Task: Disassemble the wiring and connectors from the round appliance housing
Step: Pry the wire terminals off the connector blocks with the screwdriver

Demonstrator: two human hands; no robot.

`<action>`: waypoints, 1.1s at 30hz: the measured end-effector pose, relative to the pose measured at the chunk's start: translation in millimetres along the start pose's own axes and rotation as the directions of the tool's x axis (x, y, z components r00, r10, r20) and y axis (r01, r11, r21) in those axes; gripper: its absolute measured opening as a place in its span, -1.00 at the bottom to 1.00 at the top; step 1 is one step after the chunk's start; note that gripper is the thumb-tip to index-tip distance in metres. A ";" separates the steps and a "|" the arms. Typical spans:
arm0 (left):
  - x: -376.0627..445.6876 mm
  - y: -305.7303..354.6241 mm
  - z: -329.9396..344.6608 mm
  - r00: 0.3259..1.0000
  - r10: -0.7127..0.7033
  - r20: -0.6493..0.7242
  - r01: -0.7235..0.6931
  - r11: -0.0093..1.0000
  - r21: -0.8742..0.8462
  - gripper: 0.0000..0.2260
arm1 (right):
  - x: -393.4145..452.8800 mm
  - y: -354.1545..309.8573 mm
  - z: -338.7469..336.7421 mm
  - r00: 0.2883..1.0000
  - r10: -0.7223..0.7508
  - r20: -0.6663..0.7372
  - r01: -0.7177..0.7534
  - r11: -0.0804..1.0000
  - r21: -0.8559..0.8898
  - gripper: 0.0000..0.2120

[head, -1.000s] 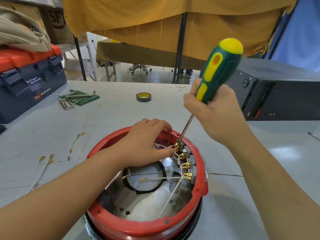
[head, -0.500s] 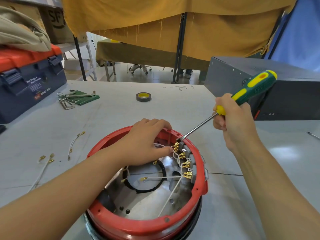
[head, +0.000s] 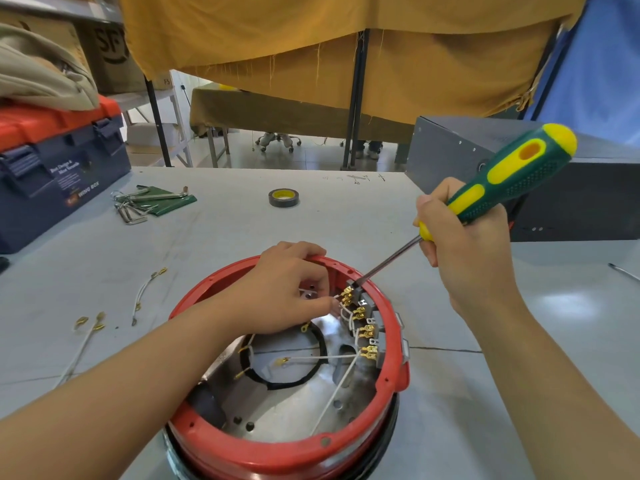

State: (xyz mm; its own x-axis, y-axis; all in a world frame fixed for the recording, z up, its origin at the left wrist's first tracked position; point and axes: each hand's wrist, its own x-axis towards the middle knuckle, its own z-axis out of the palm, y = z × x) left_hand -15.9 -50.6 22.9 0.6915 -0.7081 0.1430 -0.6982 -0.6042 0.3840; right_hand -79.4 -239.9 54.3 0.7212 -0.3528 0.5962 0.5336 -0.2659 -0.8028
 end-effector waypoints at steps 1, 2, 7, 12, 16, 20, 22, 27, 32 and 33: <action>-0.2 0.6 -0.2 1.000 -0.002 0.001 0.002 1.000 -0.001 -0.85 | -0.5 -0.9 1.0 1.000 -0.019 0.019 0.019 1.000 -0.017 -0.73; -0.4 1.0 -0.3 1.000 -0.003 0.002 0.003 1.000 0.000 -0.85 | -0.8 -1.6 1.8 0.999 -0.032 0.036 0.033 0.999 -0.029 -0.73; -1.0 2.8 -0.9 1.000 0.001 0.000 -0.001 1.000 0.004 -0.86 | -2.2 0.0 2.6 0.997 -0.050 0.058 0.052 0.998 -0.036 -0.73; -0.6 1.1 -0.2 1.000 0.008 -0.001 -0.008 1.000 0.006 -0.86 | 1.6 5.2 -0.4 1.000 0.018 0.010 -0.018 1.000 0.024 -0.72; 0.8 -0.5 -0.2 1.000 0.010 0.001 -0.010 1.000 0.006 -0.86 | 6.0 16.5 -2.5 0.985 0.157 -0.078 -0.143 0.976 0.164 -0.73; 0.9 -0.6 -0.1 1.000 0.008 -0.005 -0.008 1.000 0.001 -0.85 | 10.3 28.2 -7.2 0.957 0.250 -0.145 -0.206 0.943 0.262 -0.75; 0.5 0.4 -0.8 1.000 0.002 -0.007 -0.002 1.000 -0.013 -0.84 | 8.5 34.5 -7.5 0.952 0.273 -0.139 -0.227 0.933 0.278 -0.76; -1.1 2.3 -3.2 1.000 -0.004 0.002 0.004 1.000 -0.026 -0.82 | 5.0 42.8 -6.0 0.940 0.326 -0.103 -0.276 0.900 0.336 -0.77; -0.5 2.5 -3.3 1.000 -0.006 0.001 0.006 1.000 -0.023 -0.84 | 5.5 40.7 -15.5 0.929 0.329 -0.169 -0.247 0.891 0.380 -0.77; -0.5 2.4 -3.3 1.000 -0.005 0.002 0.005 1.000 -0.022 -0.84 | 4.2 40.2 -14.7 0.935 0.311 -0.171 -0.233 0.901 0.366 -0.76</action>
State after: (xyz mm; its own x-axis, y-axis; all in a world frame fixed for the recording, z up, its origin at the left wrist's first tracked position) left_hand -17.3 -50.4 26.8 0.6948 -0.7056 0.1389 -0.6902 -0.6000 0.4045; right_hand -61.4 -265.3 24.6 0.7650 -0.5657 0.3078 0.4740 0.1711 -0.8637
